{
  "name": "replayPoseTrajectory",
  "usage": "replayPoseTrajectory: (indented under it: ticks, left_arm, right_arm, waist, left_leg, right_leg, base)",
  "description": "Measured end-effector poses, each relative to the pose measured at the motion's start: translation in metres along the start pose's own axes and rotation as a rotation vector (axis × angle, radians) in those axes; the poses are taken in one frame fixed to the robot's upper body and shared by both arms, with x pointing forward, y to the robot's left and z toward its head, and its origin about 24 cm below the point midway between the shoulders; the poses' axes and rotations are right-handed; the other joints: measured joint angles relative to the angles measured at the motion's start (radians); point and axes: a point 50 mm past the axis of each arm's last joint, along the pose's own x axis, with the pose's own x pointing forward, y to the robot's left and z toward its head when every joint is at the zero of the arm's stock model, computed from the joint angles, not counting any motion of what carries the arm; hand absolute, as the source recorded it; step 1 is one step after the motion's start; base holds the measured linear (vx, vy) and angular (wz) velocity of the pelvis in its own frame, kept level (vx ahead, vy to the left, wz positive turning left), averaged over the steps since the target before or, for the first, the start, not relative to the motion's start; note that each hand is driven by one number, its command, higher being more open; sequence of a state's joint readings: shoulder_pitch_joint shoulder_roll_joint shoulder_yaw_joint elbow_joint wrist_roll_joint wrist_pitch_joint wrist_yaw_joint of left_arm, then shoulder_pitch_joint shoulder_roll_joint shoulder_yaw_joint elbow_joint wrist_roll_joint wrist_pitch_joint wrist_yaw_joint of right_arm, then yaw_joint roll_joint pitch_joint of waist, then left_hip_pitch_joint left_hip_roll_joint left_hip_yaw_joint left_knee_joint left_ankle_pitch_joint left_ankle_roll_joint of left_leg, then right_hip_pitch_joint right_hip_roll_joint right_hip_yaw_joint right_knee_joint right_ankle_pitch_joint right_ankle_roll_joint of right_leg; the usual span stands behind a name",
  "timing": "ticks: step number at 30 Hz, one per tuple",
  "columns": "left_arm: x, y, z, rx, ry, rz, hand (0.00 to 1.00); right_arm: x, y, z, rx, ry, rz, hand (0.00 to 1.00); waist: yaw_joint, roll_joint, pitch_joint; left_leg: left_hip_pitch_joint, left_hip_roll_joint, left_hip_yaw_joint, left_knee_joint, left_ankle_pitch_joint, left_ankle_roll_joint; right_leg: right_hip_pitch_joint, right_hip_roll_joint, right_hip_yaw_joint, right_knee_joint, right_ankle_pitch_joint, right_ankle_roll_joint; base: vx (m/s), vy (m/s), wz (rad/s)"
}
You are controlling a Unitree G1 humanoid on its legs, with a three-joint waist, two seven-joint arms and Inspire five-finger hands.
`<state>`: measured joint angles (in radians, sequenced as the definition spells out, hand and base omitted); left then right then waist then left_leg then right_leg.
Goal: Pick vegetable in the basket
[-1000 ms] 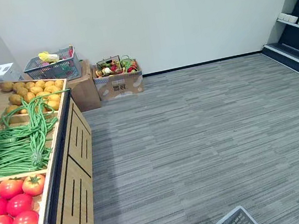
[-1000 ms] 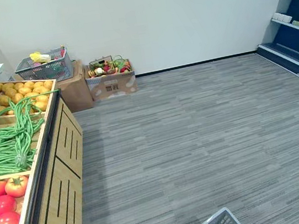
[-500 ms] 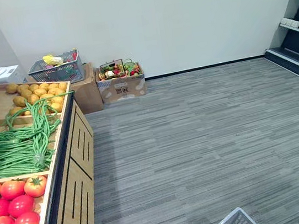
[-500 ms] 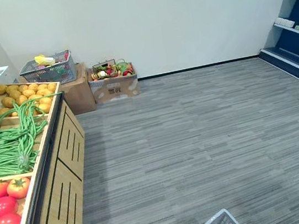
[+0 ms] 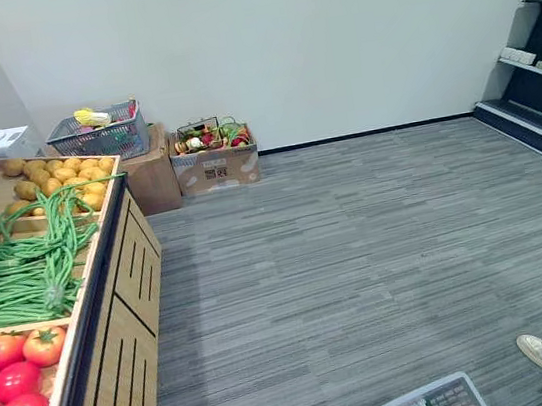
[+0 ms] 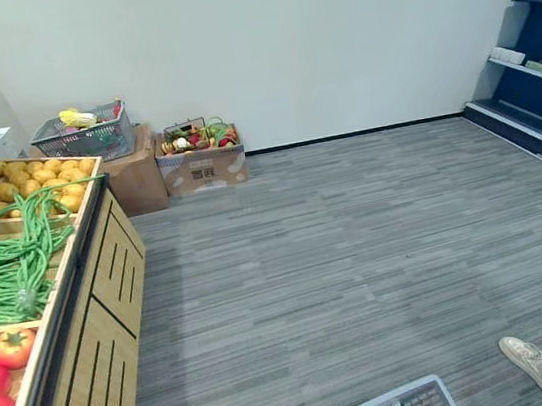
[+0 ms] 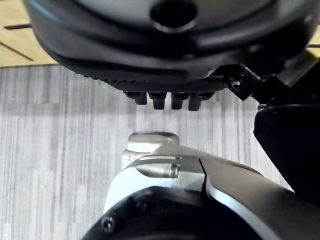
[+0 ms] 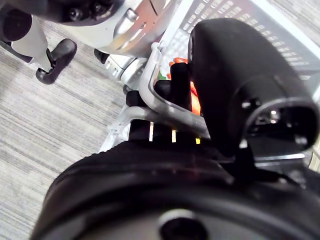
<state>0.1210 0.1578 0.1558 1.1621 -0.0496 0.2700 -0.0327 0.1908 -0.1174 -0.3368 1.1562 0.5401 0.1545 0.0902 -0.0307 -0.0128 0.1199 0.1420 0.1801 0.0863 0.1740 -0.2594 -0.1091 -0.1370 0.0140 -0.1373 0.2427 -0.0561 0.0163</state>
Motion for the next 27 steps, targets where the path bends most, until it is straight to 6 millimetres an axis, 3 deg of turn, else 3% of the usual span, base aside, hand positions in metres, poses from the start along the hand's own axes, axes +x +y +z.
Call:
replayPoseTrajectory:
  ticks: [4, 7, 8, 10, 12, 14, 15, 16, 18, 20, 27]
  left_arm:
    - [0.0, -0.004, 0.008, -0.012, -0.033, -0.018, 1.0]
    - [-0.001, -0.002, 0.014, -0.009, -0.062, -0.023, 1.0]
    - [-0.002, -0.002, 0.019, -0.005, -0.085, -0.023, 1.0]
    - [-0.002, -0.006, 0.021, 0.022, -0.101, -0.026, 1.0]
    - [-0.002, -0.007, 0.023, 0.071, -0.11, -0.025, 1.0]
    - [-0.002, -0.007, 0.024, 0.082, -0.113, -0.024, 1.0]
    - [-0.002, -0.007, 0.024, 0.083, -0.115, -0.026, 1.0]
    - [-0.002, -0.01, 0.021, 0.08, -0.117, -0.034, 1.0]
    - [-0.002, -0.009, 0.023, 0.085, -0.125, -0.034, 1.0]
    - [-0.002, -0.007, 0.022, 0.082, -0.116, -0.031, 1.0]
    - [-0.001, -0.003, 0.014, 0.028, -0.077, -0.051, 1.0]
  right_arm:
    - [0.0, -0.003, -0.006, 0.037, 0.033, -0.01, 0.0]
    - [-0.001, -0.004, -0.008, 0.04, 0.06, -0.013, 0.0]
    - [-0.001, -0.006, -0.007, 0.027, 0.072, -0.02, 0.0]
    - [-0.002, -0.011, -0.001, -0.016, 0.076, -0.035, 0.0]
    - [-0.002, -0.013, 0.009, -0.053, 0.059, -0.041, 0.0]
    - [-0.001, -0.009, 0.015, -0.058, 0.043, -0.023, 0.0]
    - [-0.001, -0.008, 0.016, -0.058, 0.036, -0.017, 0.0]
    - [-0.001, -0.006, 0.021, -0.062, 0.019, -0.006, 0.0]
    - [0.0, 0.001, 0.02, -0.057, 0.007, 0.009, 0.0]
    - [0.001, 0.004, 0.016, -0.042, 0.015, 0.025, 0.0]
    - [0.002, 0.017, 0.013, -0.05, -0.007, 0.065, 0.0]
  waist:
    - [-0.008, 0.008, 0.001]
    - [-0.007, -0.011, -0.013]
    - [0.003, -0.014, -0.012]
    - [0.012, -0.01, -0.012]
    - [0.024, -0.01, -0.009]
    - [0.024, -0.014, -0.005]
    - [0.027, -0.012, -0.005]
    - [0.03, -0.001, -0.005]
    - [0.029, -0.002, 0.0]
    - [0.025, -0.012, 0.004]
    - [0.024, -0.025, -0.016]
  left_leg:
    - [0.028, 0.05, -0.052, -0.038, 0.039, -0.046]
    - [-0.09, 0.06, -0.082, 0.166, 0.05, -0.036]
    - [-0.155, 0.066, -0.068, 0.298, 0.052, 0.012]
    - [-0.182, 0.061, -0.063, 0.344, 0.022, 0.003]
    - [-0.197, 0.016, -0.021, 0.248, -0.01, -0.028]
    - [-0.206, -0.046, -0.015, 0.109, 0.014, -0.029]
    - [-0.209, -0.059, -0.019, 0.086, 0.074, -0.013]
    - [-0.211, -0.069, -0.014, 0.069, 0.141, 0.024]
    - [-0.183, -0.085, -0.008, 0.01, 0.161, 0.036]
    - [-0.119, -0.114, -0.003, -0.128, 0.226, 0.048]
    - [-0.067, -0.148, 0.002, -0.26, 0.279, 0.073]
  right_leg:
    - [0.017, 0.024, -0.085, 0.054, -0.088, -0.044]
    - [0.065, 0.025, -0.133, 0.0, -0.099, -0.056]
    - [0.107, 0.03, -0.148, -0.044, -0.091, -0.067]
    - [0.146, 0.035, -0.161, -0.078, -0.081, -0.083]
    - [0.191, 0.025, -0.165, -0.11, -0.077, -0.087]
    - [0.209, 0.003, -0.164, -0.118, -0.075, -0.083]
    - [0.212, 0.002, -0.158, -0.12, -0.074, -0.079]
    - [0.214, 0.006, -0.139, -0.121, -0.078, -0.07]
    - [0.214, -0.011, -0.128, -0.122, -0.078, -0.059]
    - [0.213, -0.033, -0.121, -0.123, -0.077, -0.041]
    - [0.211, -0.056, -0.111, -0.145, -0.079, -0.011]
  base:
    - [0.18, -0.247, 0.54]
    - [0.2, -0.221, 0.57]
    - [0.16, -0.18, 0.43]
    - [0.16, -0.125, 0.25]
    - [0.17, -0.007, 0.12]
    - [0.13, 0.082, -0.02]
    - [0.15, 0.121, -0.18]
    - [0.16, 0.119, -0.2]
    - [0.13, 0.08, -0.07]
    - [0.1, 0.057, 0.08]
    - [0.06, 0.061, 0.01]
